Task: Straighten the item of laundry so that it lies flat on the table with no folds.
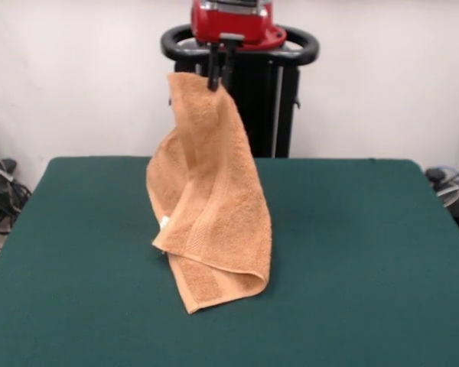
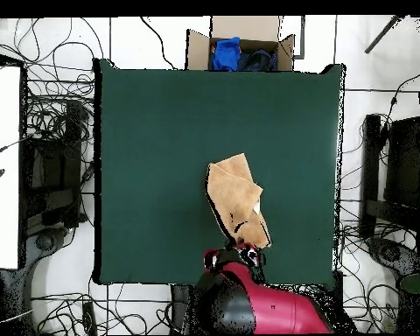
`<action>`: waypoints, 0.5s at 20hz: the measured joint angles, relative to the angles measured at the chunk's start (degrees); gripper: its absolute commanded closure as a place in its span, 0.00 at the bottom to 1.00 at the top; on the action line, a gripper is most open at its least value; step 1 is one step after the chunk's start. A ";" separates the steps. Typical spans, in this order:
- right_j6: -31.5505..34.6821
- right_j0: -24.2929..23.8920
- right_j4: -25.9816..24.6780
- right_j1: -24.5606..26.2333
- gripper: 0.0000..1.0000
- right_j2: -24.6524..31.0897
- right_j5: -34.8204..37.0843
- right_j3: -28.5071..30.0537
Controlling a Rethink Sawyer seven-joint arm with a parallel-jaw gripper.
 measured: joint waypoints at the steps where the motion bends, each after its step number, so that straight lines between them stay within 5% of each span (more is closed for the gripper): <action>1: 0.07 0.73 0.00 -0.01 1.00 -0.49 -0.36 0.63; 10: 0.88 6.07 0.01 1.83 1.00 -5.17 -5.69 2.85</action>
